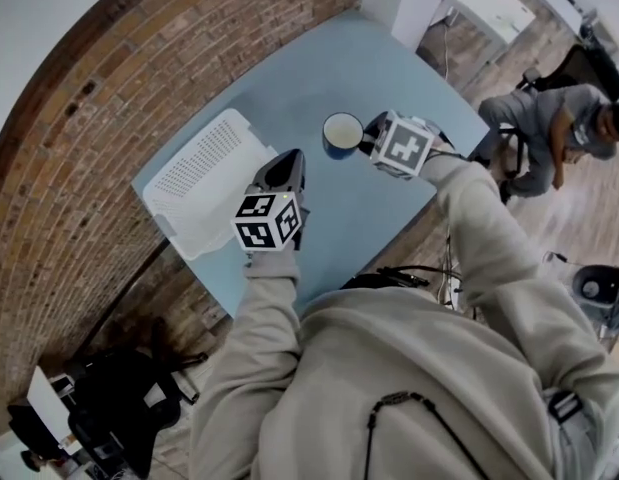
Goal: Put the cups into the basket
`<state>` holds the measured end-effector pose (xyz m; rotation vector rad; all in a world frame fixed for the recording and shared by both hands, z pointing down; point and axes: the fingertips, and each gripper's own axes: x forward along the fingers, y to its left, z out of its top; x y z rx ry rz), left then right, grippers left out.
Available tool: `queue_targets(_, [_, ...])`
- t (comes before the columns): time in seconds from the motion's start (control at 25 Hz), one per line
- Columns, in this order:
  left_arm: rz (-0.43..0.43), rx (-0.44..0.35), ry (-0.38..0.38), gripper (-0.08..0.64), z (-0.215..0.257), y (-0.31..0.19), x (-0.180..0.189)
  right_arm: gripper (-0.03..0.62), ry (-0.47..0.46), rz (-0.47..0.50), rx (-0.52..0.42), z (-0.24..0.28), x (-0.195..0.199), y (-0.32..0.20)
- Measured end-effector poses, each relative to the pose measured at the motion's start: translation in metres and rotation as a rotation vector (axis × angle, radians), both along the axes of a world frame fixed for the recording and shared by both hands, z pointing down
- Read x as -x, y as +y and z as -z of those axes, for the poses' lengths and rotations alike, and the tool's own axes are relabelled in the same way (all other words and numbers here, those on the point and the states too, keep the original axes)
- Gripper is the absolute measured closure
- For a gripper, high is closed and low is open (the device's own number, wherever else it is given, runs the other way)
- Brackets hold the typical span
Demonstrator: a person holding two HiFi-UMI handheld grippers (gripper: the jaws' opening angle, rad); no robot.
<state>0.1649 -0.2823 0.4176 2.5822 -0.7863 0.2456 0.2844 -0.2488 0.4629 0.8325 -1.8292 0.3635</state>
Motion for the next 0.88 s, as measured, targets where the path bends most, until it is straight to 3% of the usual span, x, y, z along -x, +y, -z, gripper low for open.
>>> queue_targets(0.2, [0.142,-0.036,-0.025,0.565,0.007,-0.011,0.065,0.535,-0.008,0.138,-0.028,0.004,0.058,-0.028])
queue_targets(0.36, [0.295,-0.046,-0.057,0.566,0.01,-0.008,0.143,0.535,-0.031,0.277,-0.038,0.014,0.127,-0.041])
queue_targets(0.64, [0.482,-0.026,-0.086,0.565,0.001,0.006,0.254,0.535,-0.069,0.461,-0.063,0.014,0.25,-0.049])
queue_targets(0.76, [0.525,-0.033,-0.087,0.566,0.003,0.009,0.276,0.535,-0.078,0.496,-0.053,0.014,0.274,-0.044])
queue_targets(0.88, [0.513,-0.037,-0.096,0.566,0.003,0.007,0.277,0.535,-0.061,0.501,-0.047,0.013,0.278,-0.046])
